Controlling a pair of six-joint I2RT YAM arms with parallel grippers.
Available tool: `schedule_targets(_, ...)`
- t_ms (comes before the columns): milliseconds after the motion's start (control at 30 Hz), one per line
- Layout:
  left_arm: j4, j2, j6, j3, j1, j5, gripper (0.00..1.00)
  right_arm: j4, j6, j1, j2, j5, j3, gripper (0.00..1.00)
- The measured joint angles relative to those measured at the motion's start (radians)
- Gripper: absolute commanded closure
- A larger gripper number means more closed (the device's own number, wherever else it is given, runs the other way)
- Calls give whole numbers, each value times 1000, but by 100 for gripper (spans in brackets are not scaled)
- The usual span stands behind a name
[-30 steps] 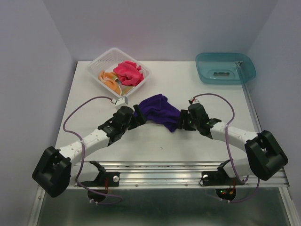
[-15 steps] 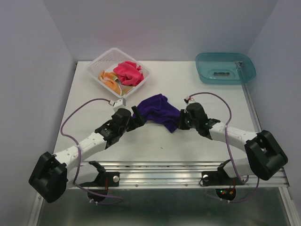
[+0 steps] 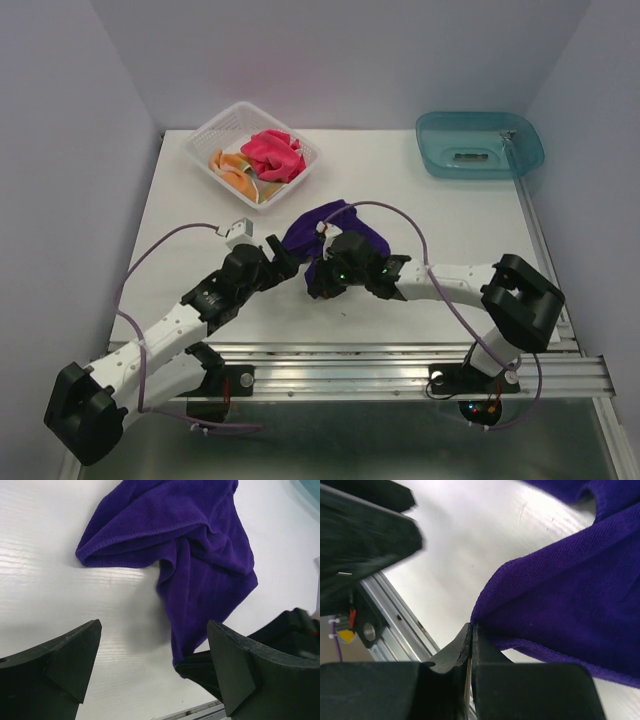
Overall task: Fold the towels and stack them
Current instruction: Flatten out the crumpled towel
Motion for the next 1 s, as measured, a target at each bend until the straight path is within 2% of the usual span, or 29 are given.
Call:
schedule_targets(33, -18, -17, -7, -1, 0, -8, 1, -1, 0, 15, 33, -7, 10, 88)
schedule_targets(100, -47, -50, -26, -6, 0, -24, 1, -8, -2, 36, 70, -18, 17, 81)
schedule_targets(233, -84, -116, -51, -45, 0, -28, 1, -25, 1, 51, 87, -24, 18, 40)
schedule_targets(267, -85, -123, -55, -57, 0, -21, 1, -28, 3, 52, 80, -16, 18, 34)
schedule_targets(300, -84, -128, -58, -70, 0, -11, 1, -33, 1, 52, 72, -12, 18, 23)
schedule_targets(400, -68, -134, -58, -107, 0, 29, 1, -61, 12, 52, -4, 40, 18, 13)
schedule_targets(433, -40, -134, -58, -130, 0, 58, 1, -64, 14, 52, -31, 58, 16, 4)
schedule_targets(467, -19, -133, -57, -145, 0, 75, 1, -73, 22, 52, -76, 98, 16, 0)
schedule_targets(600, 76, -66, -57, -185, -18, 164, 1, -122, 53, 50, -202, 269, 7, 0)
schedule_targets(700, 143, 19, -53, -184, -74, 188, 1, -180, 98, 22, -285, 411, -31, 0)
schedule_targets(767, 161, 73, -53, -177, -114, 192, 1, -196, 124, -28, -330, 447, -74, 0)
schedule_targets(867, 172, 147, -53, -163, -159, 183, 1, -233, 161, -164, -383, 498, -145, 0)
schedule_targets(933, 190, 186, -57, -146, -179, 168, 1, -265, 177, -214, -388, 528, -163, 0)
schedule_targets(1000, 203, 212, -59, -137, -187, 157, 5, -282, 187, -234, -386, 541, -166, 0)
